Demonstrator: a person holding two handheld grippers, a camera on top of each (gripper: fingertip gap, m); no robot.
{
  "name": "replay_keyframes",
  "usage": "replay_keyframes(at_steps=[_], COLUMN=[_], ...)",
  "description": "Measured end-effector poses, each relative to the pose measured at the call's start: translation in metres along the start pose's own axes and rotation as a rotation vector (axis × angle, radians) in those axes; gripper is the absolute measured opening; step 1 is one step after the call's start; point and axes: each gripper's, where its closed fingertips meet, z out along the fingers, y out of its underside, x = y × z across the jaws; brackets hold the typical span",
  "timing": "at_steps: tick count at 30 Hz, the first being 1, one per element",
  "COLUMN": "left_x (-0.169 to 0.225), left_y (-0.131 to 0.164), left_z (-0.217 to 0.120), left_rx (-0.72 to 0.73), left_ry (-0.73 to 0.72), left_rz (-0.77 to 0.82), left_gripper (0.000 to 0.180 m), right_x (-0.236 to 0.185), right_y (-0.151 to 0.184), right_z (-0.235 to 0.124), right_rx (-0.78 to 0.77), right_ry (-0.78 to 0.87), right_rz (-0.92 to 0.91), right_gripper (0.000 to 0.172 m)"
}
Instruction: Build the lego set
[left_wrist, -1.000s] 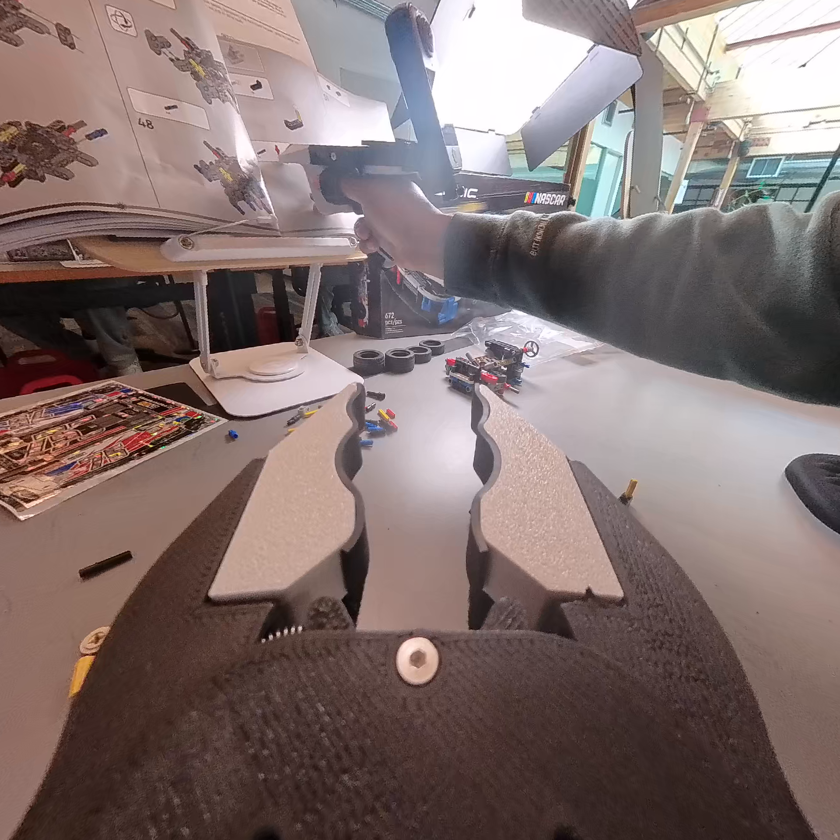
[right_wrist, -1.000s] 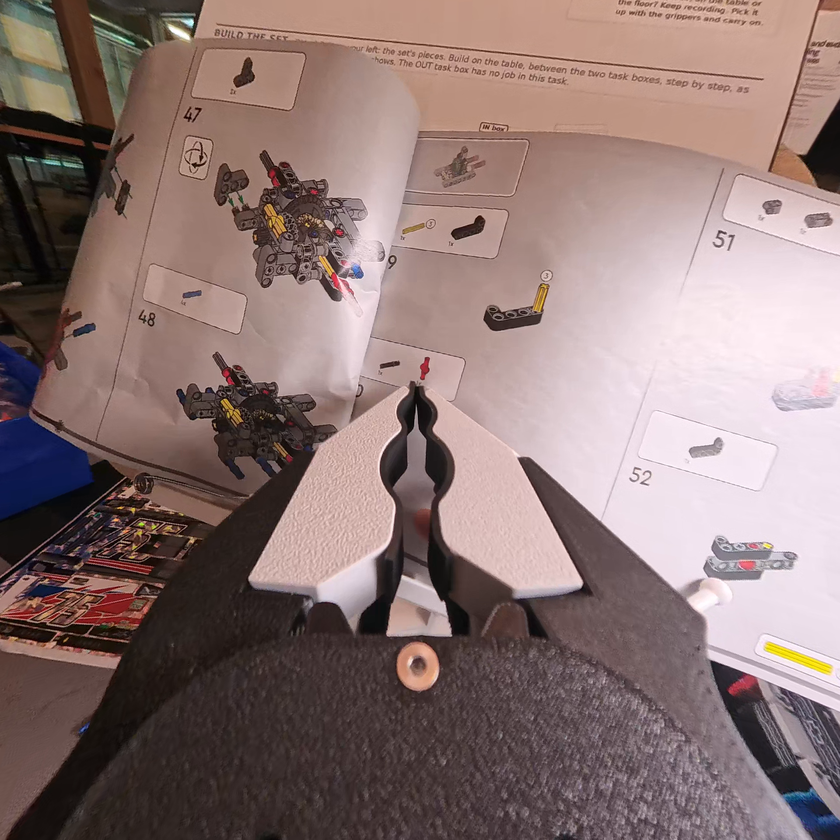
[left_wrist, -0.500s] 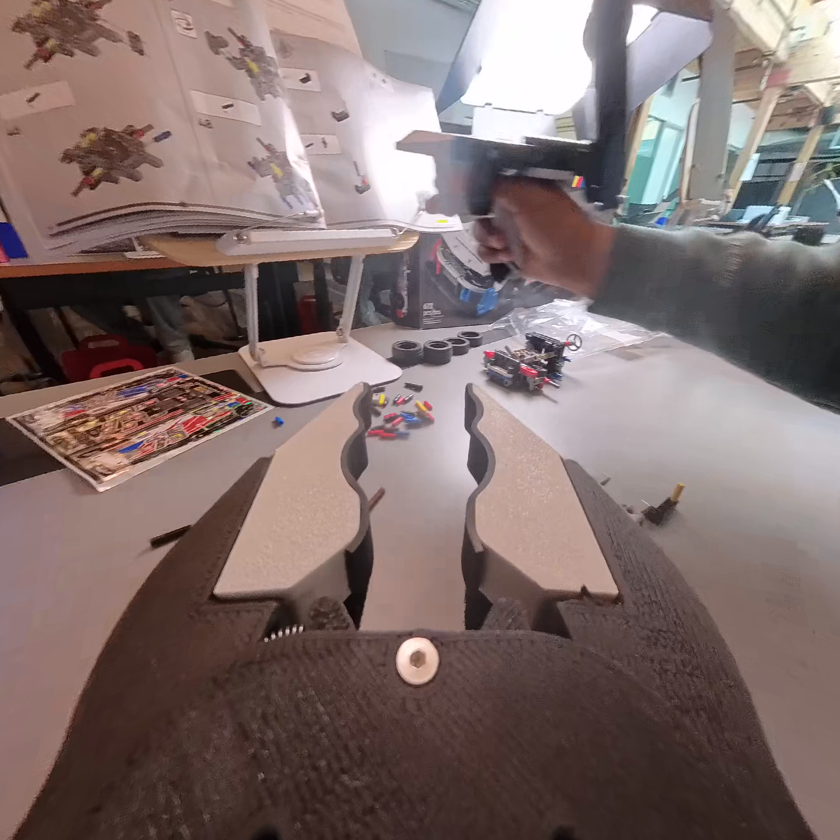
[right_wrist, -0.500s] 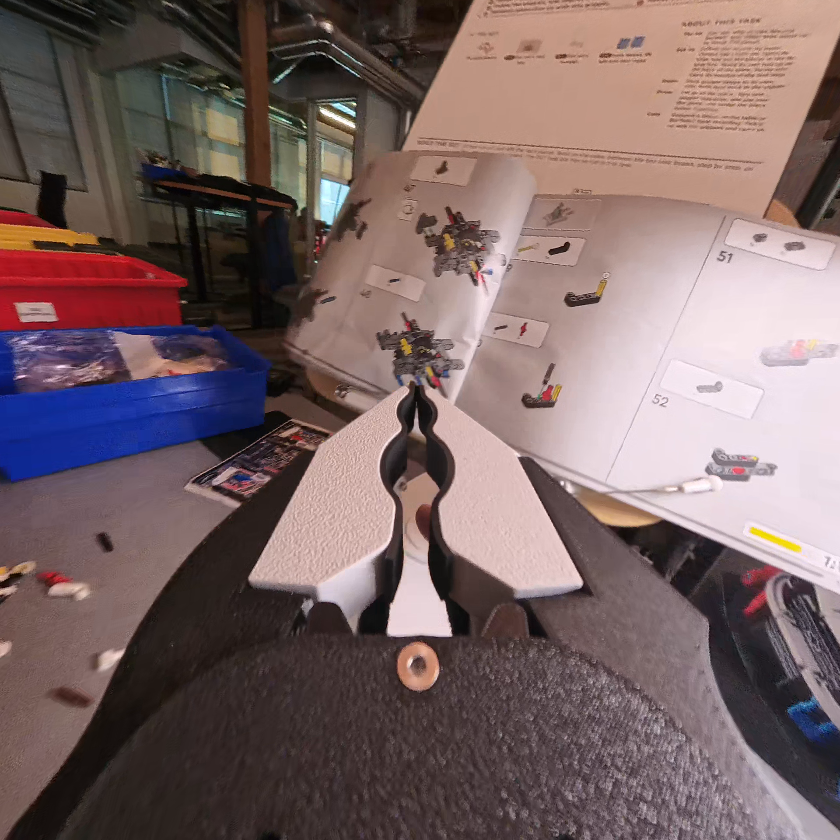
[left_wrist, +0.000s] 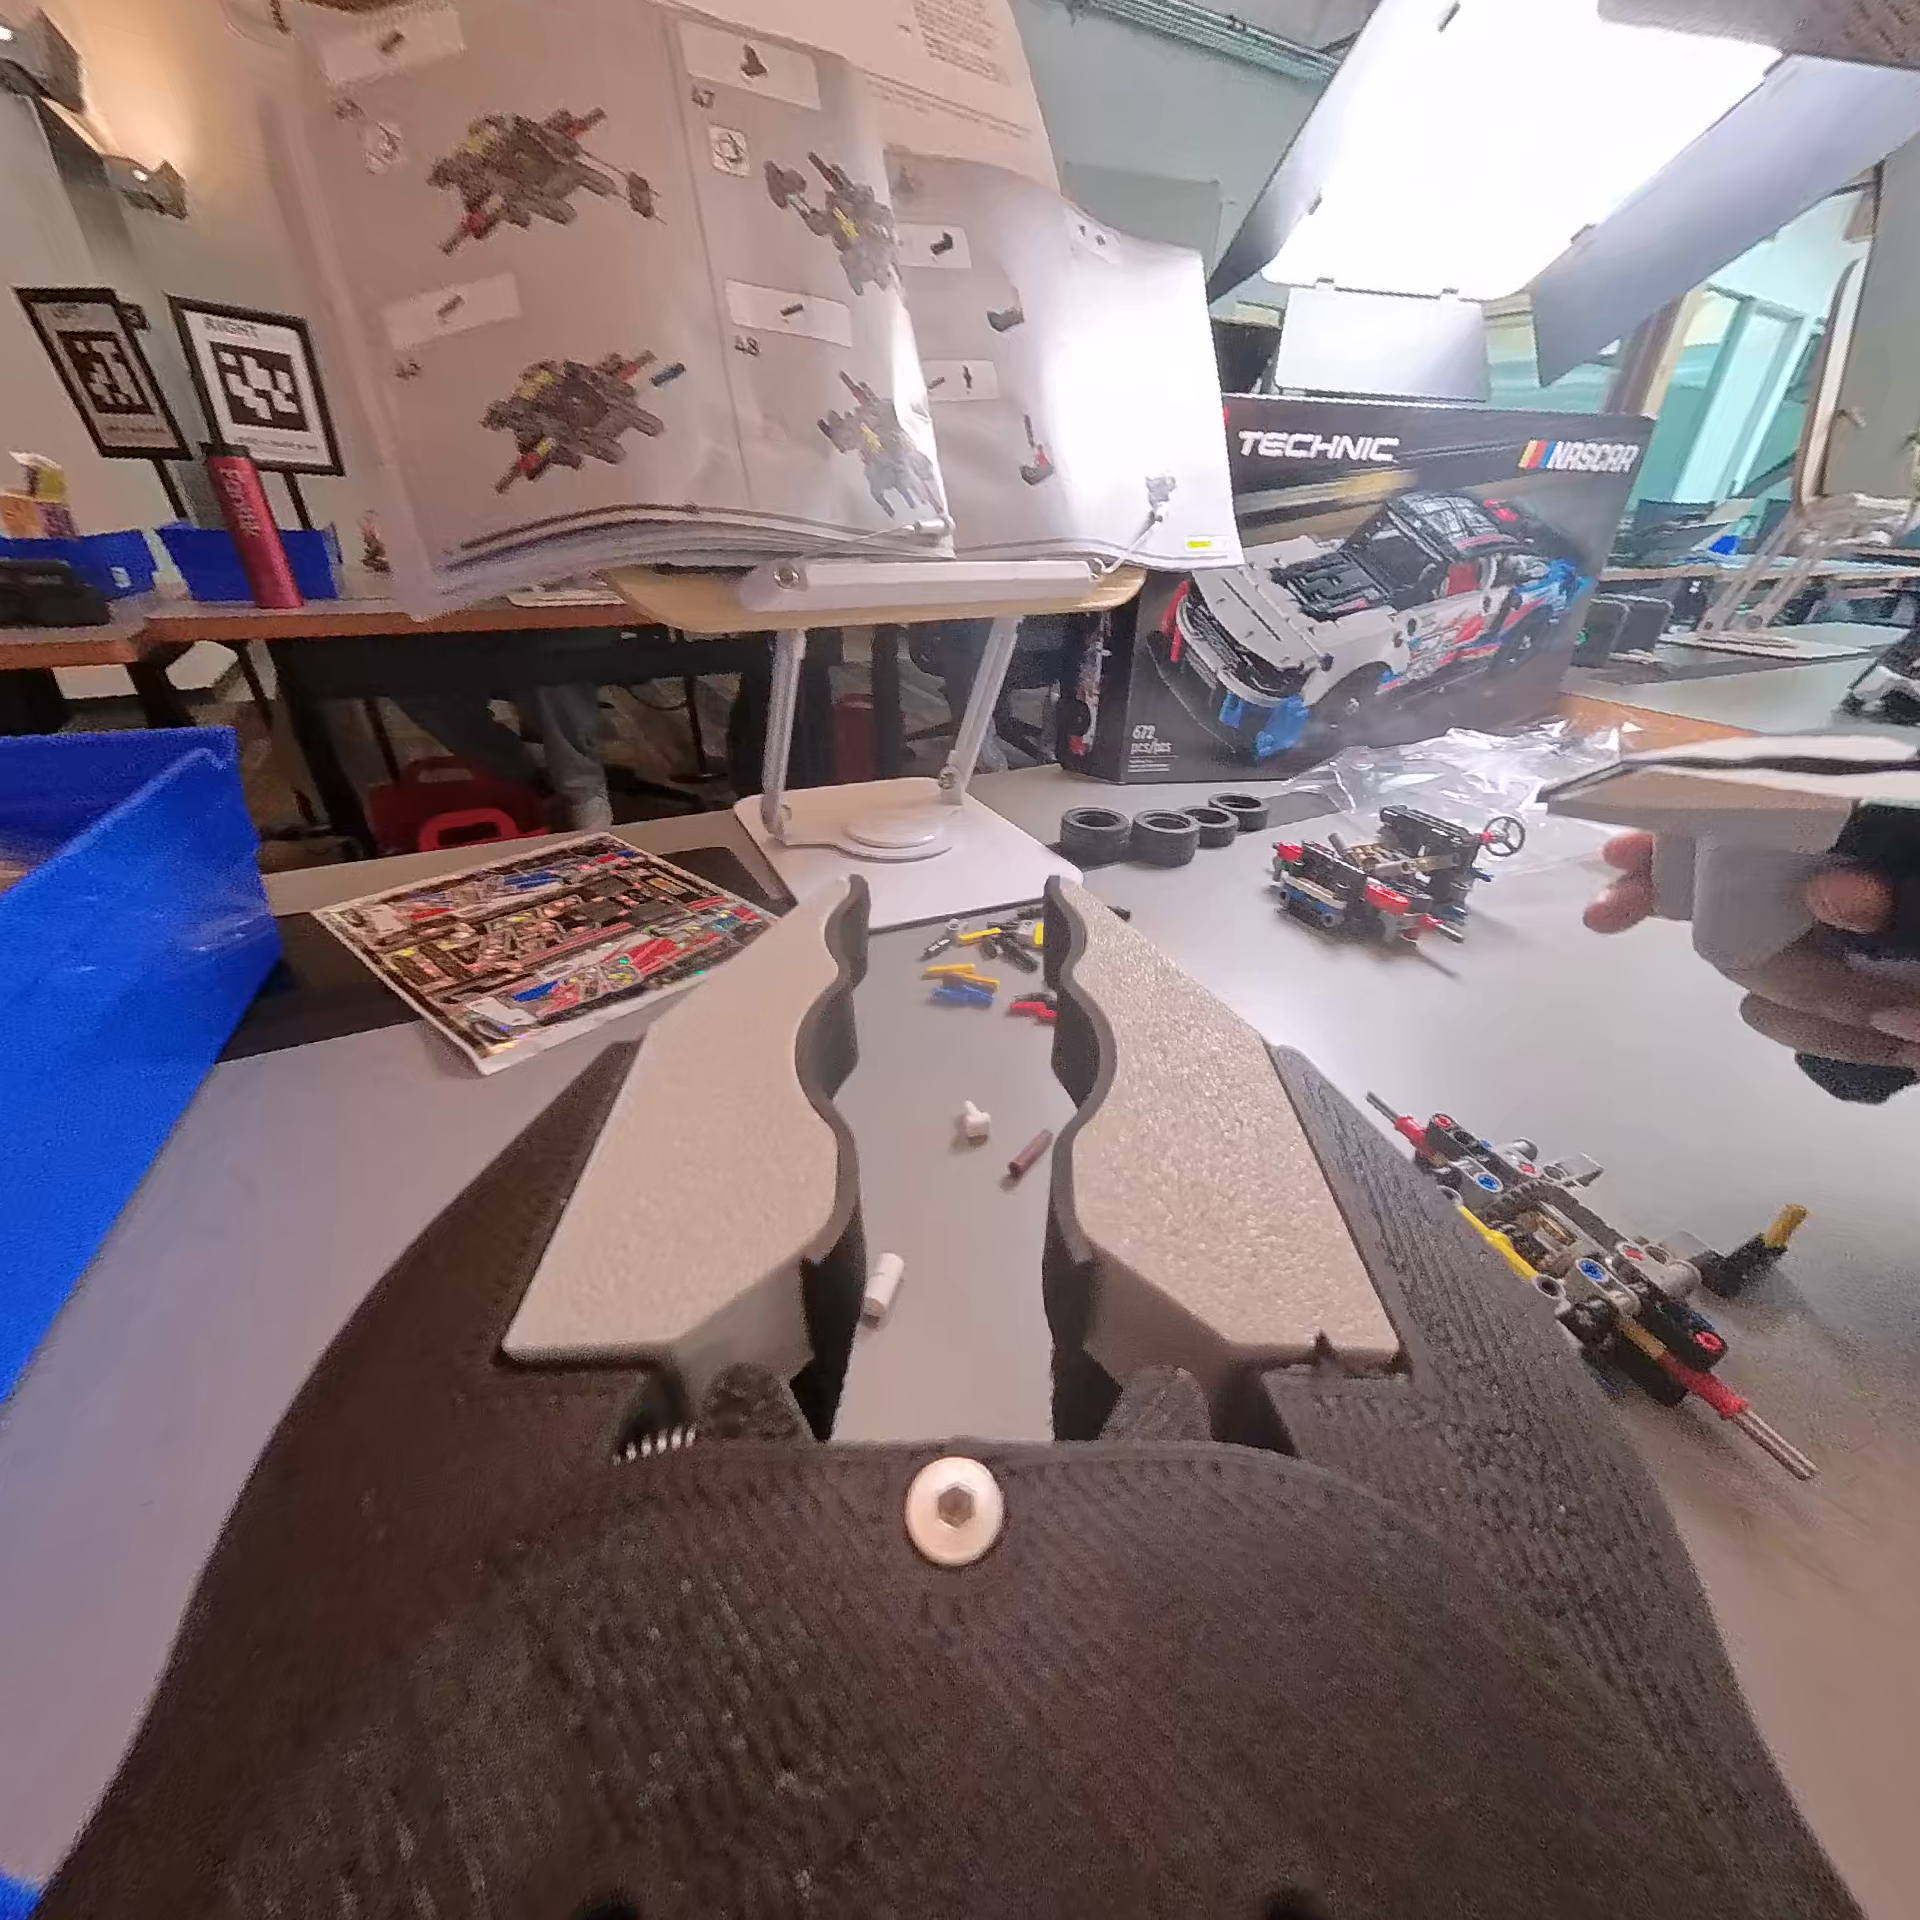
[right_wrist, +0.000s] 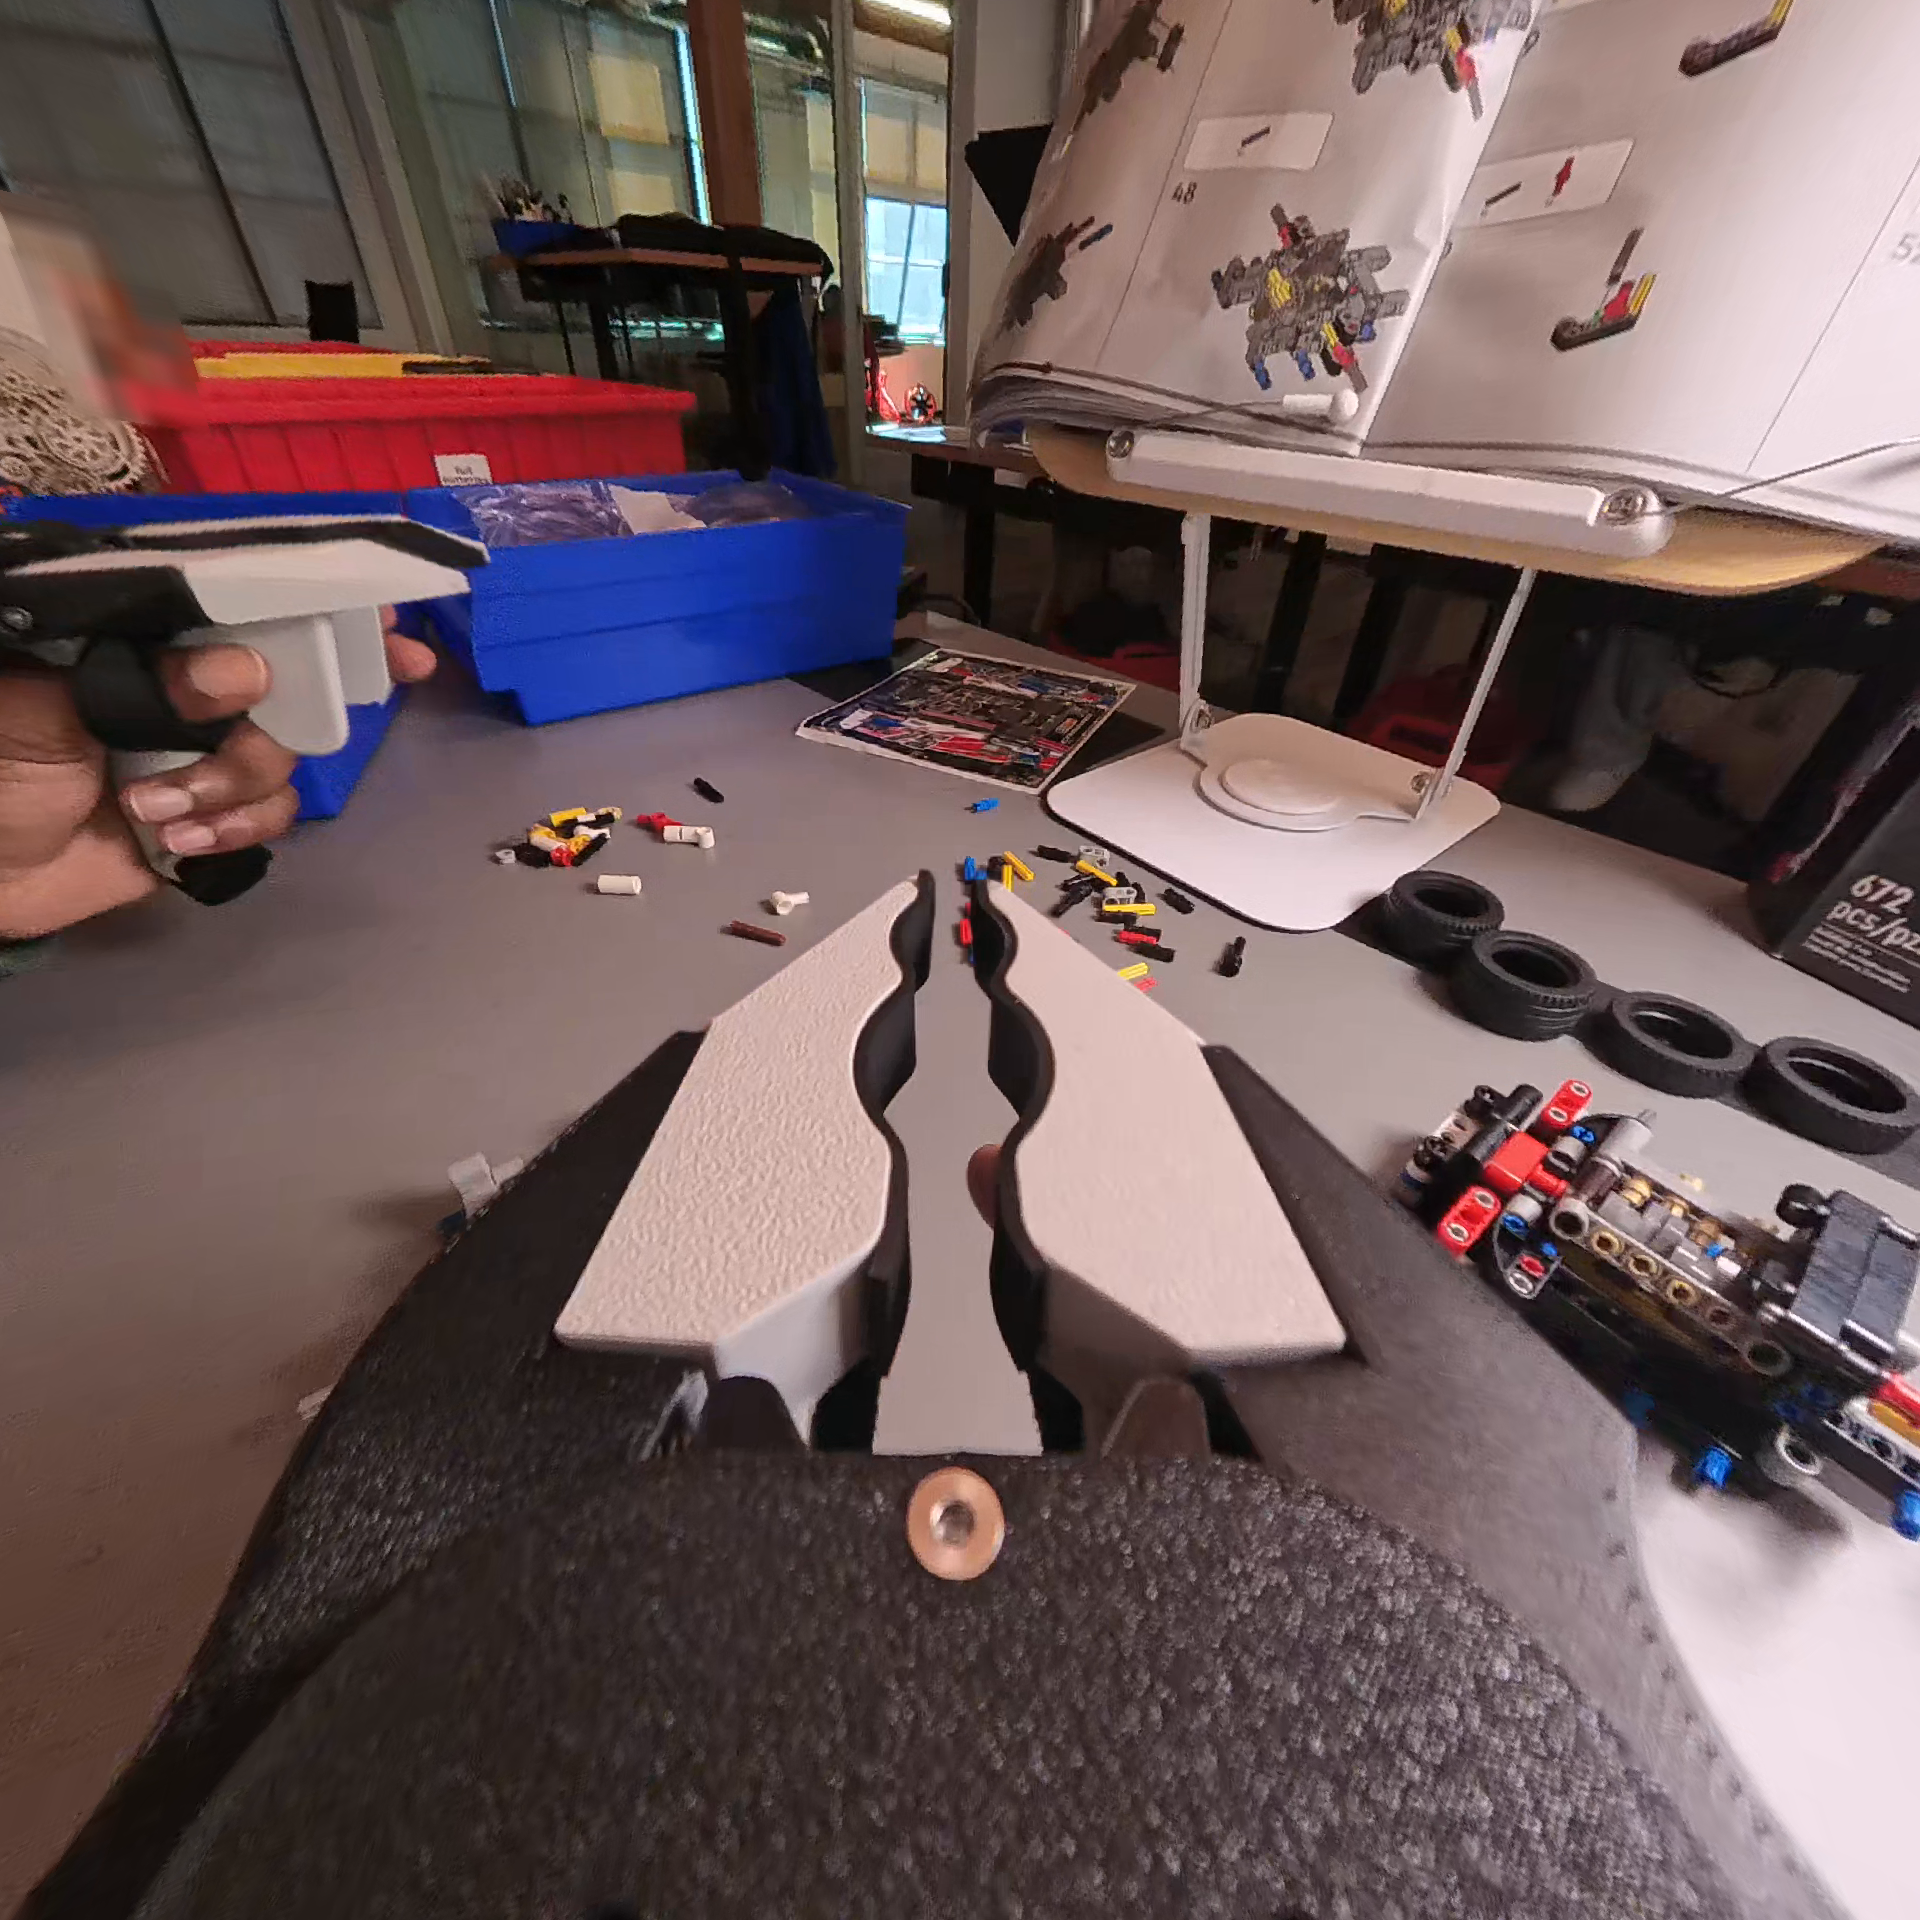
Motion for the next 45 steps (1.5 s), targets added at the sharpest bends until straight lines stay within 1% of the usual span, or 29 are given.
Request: replay_keyframes(at_steps=[4, 7, 9, 12, 15, 17, 19, 20, 22, 24, 26, 31, 33, 37, 42, 45], left_x=[-0.024, -0.047, -0.059, -0.069, -0.069, -0.062, -0.056, -0.057, -0.062, -0.069, -0.07, -0.074, -0.074, -0.07, -0.071, -0.071], left_y=[-0.016, -0.025, -0.026, -0.019, 0.005, 0.035, 0.066, 0.079, 0.1, 0.115, 0.124, 0.135, 0.137, 0.138, 0.138, 0.134], left_z=[-0.014, -0.028, -0.035, -0.037, -0.03, -0.02, -0.011, -0.006, 0.002, 0.008, 0.013, 0.017, 0.018, 0.019, 0.018, 0.019], left_rx=[0.042, 0.062, 0.059, 0.008, -0.131, -0.301, -0.471, -0.543, -0.668, -0.757, -0.812, -0.877, -0.883, -0.877, -0.876, -0.851], left_ry=[-0.078, -0.151, -0.179, -0.198, -0.163, -0.092, -0.033, -0.028, -0.028, -0.046, -0.033, -0.034, -0.033, -0.017, -0.026, -0.033], left_rz=[0.054, 0.085, 0.074, 0.069, 0.078, 0.075, 0.09, 0.119, 0.18, 0.205, 0.196, 0.176, 0.171, 0.17, 0.229, 0.251], left_gripper=[0.023, 0.009, 0.001, 0.0, 0.0, 0.001, 0.017, 0.022, 0.024, 0.024, 0.024, 0.025, 0.02, 0.004, 0.003, 0.003], right_x=[0.006, 0.005, 0.003, 0.0, -0.003, -0.005, -0.008, -0.009, -0.011, -0.013, -0.013, -0.013, -0.013, -0.013, -0.016, -0.019], right_y=[0.002, 0.007, 0.009, 0.008, 0.009, 0.009, 0.01, 0.01, 0.01, 0.009, 0.006, 0.004, 0.004, 0.005, 0.003, 0.001], right_z=[0.002, 0.001, 0.002, 0.002, 0.002, 0.003, 0.004, 0.004, 0.004, 0.003, 0.001, -0.002, -0.002, -0.002, -0.003, -0.003], right_rx=[0.012, 0.011, 0.012, 0.019, 0.017, 0.016, 0.01, 0.009, 0.005, 0.006, 0.011, 0.015, 0.014, 0.009, 0.014, 0.018], right_ry=[0.005, -0.006, -0.015, -0.027, -0.041, -0.049, -0.06, -0.065, -0.076, -0.082, -0.084, -0.091, -0.094, -0.096, -0.098, -0.103], right_rz=[0.029, 0.031, 0.03, 0.03, 0.03, 0.025, 0.021, 0.019, 0.014, 0.002, -0.011, -0.016, -0.015, -0.012, -0.021, -0.023], right_gripper=[0.005, 0.004, 0.004, 0.003, 0.002, 0.002, 0.001, 0.0, 0.0, 0.0, 0.0, 0.0, 0.0, 0.0, 0.0, 0.0])
